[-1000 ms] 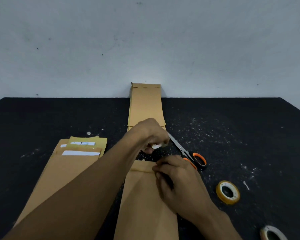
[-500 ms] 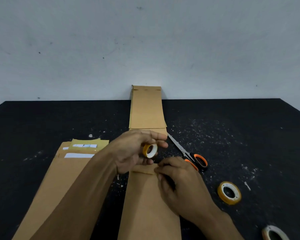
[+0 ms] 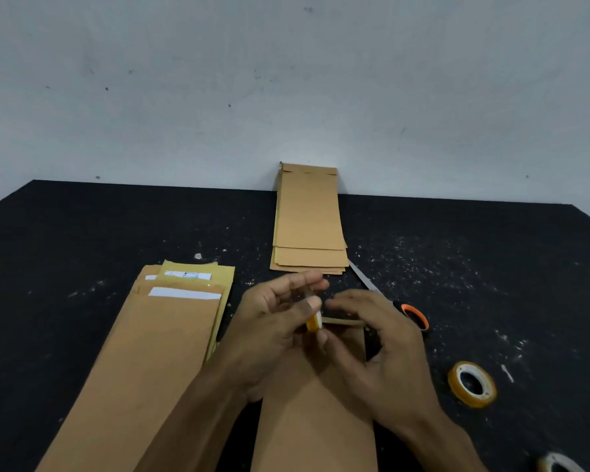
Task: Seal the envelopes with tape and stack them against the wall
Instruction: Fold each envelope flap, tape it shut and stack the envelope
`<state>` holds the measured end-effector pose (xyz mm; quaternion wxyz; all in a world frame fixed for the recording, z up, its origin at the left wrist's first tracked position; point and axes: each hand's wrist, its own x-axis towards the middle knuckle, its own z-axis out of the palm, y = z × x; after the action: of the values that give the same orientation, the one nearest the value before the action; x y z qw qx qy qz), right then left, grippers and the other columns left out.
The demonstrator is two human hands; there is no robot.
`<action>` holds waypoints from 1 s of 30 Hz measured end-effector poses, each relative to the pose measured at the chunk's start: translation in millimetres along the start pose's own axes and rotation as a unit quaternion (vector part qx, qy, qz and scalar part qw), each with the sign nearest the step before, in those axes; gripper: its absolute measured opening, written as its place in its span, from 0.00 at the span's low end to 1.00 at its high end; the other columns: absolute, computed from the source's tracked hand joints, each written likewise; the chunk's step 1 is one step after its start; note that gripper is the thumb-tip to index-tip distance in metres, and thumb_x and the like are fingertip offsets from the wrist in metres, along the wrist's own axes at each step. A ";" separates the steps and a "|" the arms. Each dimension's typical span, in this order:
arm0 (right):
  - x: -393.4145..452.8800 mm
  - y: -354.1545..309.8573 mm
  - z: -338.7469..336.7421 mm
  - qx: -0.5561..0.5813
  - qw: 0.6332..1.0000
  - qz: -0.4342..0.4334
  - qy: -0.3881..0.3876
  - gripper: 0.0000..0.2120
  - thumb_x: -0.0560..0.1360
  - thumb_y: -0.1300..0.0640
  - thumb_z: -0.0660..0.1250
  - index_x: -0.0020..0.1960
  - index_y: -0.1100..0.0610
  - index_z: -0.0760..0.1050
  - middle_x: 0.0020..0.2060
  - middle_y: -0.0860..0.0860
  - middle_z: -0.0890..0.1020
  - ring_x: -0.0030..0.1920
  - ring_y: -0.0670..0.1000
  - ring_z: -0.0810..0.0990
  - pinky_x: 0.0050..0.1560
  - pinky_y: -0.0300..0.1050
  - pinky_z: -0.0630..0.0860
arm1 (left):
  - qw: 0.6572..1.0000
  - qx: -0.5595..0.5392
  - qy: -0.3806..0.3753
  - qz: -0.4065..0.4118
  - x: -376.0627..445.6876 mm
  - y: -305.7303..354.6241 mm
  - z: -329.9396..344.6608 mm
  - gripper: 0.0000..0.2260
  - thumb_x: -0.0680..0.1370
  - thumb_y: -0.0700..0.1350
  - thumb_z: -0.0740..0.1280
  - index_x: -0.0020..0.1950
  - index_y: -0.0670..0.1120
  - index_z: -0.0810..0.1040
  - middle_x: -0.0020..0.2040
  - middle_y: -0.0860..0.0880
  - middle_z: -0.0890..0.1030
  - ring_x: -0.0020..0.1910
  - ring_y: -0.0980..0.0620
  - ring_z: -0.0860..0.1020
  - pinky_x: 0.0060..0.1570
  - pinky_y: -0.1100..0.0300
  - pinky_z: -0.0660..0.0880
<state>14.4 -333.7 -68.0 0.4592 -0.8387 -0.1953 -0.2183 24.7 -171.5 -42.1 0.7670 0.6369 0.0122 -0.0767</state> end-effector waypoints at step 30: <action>2.6 -33.6 6.8 0.181 0.980 0.080 -0.025 0.11 0.76 0.44 0.66 0.44 0.47 0.84 0.55 0.45 0.76 0.63 0.48 0.75 0.56 0.30 0.71 | 0.958 0.061 0.100 0.261 -16.1 17.4 4.2 0.28 0.75 0.28 0.69 0.70 0.53 0.73 0.51 0.50 0.86 0.48 0.54 0.86 0.48 0.66 0.79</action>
<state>0.0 -310.7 -46.9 0.6147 -0.7596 -0.1749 -0.1207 10.8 -170.9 -22.5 0.7150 0.6677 -0.0832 0.1897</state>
